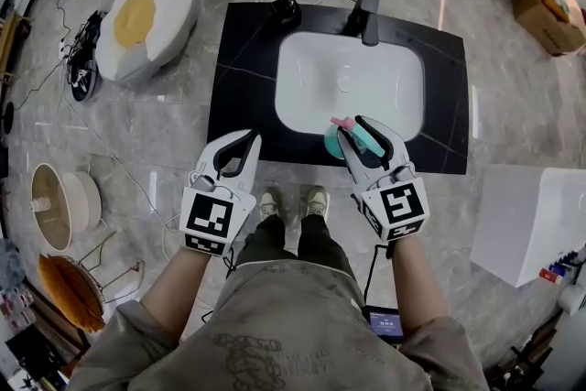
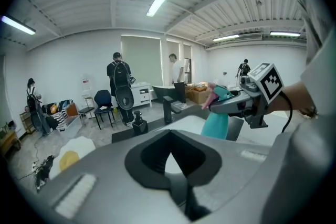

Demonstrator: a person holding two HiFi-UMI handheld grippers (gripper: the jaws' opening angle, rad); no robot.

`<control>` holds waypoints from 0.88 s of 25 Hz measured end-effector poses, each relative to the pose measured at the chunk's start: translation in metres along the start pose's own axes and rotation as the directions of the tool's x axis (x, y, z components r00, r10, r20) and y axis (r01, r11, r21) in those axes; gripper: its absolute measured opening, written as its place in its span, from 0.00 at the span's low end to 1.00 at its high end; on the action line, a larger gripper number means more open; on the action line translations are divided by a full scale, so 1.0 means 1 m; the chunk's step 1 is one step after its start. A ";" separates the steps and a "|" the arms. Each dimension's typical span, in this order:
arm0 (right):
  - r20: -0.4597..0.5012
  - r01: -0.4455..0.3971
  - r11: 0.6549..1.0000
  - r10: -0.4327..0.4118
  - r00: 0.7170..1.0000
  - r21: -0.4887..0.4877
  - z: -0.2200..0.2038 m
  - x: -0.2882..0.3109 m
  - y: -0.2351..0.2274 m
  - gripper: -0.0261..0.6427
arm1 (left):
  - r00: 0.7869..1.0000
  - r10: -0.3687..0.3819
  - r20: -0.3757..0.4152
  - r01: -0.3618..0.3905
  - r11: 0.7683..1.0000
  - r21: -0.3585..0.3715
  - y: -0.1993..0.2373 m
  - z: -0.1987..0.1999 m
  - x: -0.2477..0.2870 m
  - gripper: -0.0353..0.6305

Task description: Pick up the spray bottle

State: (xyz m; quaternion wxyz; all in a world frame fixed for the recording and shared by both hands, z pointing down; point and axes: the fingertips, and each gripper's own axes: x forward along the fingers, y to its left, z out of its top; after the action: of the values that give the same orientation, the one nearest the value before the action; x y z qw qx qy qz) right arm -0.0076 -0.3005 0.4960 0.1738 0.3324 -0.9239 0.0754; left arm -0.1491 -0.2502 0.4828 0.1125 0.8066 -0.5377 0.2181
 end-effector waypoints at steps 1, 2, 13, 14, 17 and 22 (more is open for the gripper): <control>0.011 0.005 1.000 -0.005 1.000 0.001 0.012 -0.004 -0.001 0.28 | 1.000 0.006 0.016 -0.006 1.000 -0.004 0.003 0.007 -0.003 0.05; 0.022 0.012 1.000 -0.012 1.000 0.003 0.023 -0.009 -0.002 0.28 | 0.999 0.012 0.033 -0.012 1.000 -0.003 0.006 0.015 -0.006 0.05; 0.280 0.103 0.994 -0.086 0.956 -0.045 0.165 -0.075 0.000 0.28 | 0.966 0.038 0.254 -0.059 0.995 0.076 0.022 0.124 -0.048 0.05; 0.300 0.112 0.992 -0.092 0.949 -0.052 0.175 -0.082 0.001 0.28 | 0.961 0.036 0.275 -0.060 0.995 0.081 0.022 0.133 -0.052 0.05; 0.351 0.134 0.989 -0.105 0.930 -0.060 0.201 -0.103 0.007 0.28 | 0.943 0.027 0.332 -0.064 0.993 0.101 0.019 0.158 -0.070 0.05; 0.414 0.170 0.983 -0.129 0.901 -0.064 0.230 -0.135 0.015 0.28 | 0.912 0.030 0.410 -0.087 0.989 0.123 0.020 0.191 -0.100 0.05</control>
State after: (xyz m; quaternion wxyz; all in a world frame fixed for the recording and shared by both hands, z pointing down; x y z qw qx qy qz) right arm 0.0170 -0.2681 0.2319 -0.0016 0.4017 -0.9141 -0.0547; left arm -0.1558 -0.2559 0.2667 -0.0645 0.8237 -0.5568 0.0855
